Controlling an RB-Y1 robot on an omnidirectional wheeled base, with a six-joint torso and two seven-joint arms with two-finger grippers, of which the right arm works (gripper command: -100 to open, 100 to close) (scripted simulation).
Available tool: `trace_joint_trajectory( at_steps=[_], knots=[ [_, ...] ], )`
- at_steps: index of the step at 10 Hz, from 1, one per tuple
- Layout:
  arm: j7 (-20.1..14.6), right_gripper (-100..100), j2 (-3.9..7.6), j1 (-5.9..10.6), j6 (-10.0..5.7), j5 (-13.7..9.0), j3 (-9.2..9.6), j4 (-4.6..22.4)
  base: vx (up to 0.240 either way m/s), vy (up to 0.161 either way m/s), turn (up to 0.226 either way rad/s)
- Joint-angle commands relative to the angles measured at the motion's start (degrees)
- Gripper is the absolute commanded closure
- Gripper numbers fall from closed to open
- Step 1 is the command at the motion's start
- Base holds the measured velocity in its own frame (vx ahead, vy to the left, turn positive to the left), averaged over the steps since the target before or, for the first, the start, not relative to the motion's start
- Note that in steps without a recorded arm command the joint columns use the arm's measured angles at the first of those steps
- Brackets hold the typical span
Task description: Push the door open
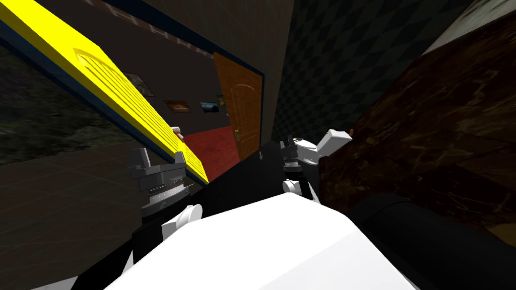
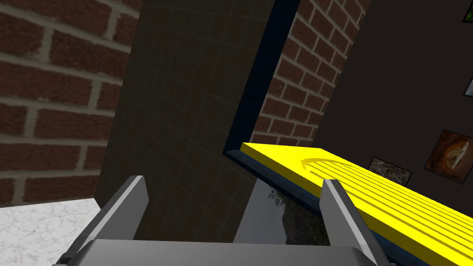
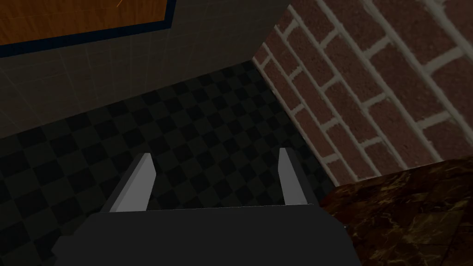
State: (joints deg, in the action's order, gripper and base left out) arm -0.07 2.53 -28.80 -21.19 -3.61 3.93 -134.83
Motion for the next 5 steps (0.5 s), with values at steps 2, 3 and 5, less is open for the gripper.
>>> trace_joint_trajectory(
  at_steps=[2, 3, 5],
  knots=[
    [-0.2, -100, 0.47, 1.74, 0.06, 0.3, 0.13, 3.1, 0.137, -0.014, 0.069],
    [-0.4, -100, 0.64, 2.47, 0.09, 0.5, 0.19, 4.5, 0.2, -0.009, 0.07],
    [-0.6, -100, 0.92, 3.91, 0.14, 0.7, 0.3, 7.1, 0.187, -0.011, 0.077]
  ],
)
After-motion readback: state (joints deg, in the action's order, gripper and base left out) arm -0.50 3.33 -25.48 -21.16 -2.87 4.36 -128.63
